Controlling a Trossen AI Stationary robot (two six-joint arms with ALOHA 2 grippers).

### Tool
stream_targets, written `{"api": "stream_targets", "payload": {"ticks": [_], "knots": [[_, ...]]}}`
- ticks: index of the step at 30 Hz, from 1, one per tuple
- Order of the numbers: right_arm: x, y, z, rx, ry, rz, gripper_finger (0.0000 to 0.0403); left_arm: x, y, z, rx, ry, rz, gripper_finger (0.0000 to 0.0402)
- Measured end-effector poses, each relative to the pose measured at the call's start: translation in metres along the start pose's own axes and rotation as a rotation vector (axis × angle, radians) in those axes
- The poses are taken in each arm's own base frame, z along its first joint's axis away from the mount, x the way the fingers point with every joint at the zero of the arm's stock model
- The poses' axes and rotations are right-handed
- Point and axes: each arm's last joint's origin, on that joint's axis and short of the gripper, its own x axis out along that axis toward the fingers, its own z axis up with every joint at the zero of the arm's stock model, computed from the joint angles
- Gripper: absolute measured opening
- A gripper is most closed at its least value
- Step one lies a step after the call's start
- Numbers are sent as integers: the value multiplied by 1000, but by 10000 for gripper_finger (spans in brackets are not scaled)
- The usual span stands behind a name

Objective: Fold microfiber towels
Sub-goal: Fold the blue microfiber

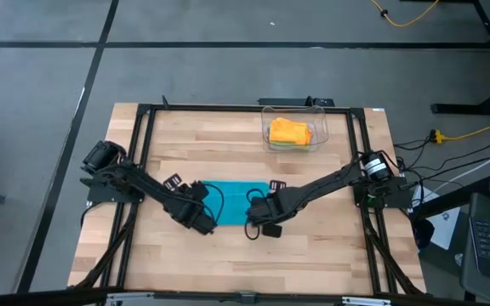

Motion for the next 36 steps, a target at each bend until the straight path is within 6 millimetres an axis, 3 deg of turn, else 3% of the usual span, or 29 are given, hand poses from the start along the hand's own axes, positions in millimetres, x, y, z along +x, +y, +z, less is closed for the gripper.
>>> {"api": "stream_targets", "payload": {"ticks": [8,17,21,25,27,31,34,36], "knots": [[-2,8,-9,147,109,107,119,-5,-4,-10,35,35,-34,99],[-15,37,-44,129,335,136,119,-11,-10,-25,0,265,-122,99],[-22,60,-59,27,281,95,119,-19,-18,-40,159,203,-179,99],[-41,72,-55,-71,151,264,119,-33,-19,-44,249,122,-307,99],[-60,62,-49,-122,80,354,119,-43,-10,-38,276,46,-369,99],[-109,4,-39,-74,-96,375,120,-71,33,-20,270,-207,-443,99],[-138,-38,-52,11,-256,361,119,-90,70,-17,217,-376,-495,99],[-143,-53,-73,68,-382,368,120,-94,90,-25,178,-449,-565,99]]}}
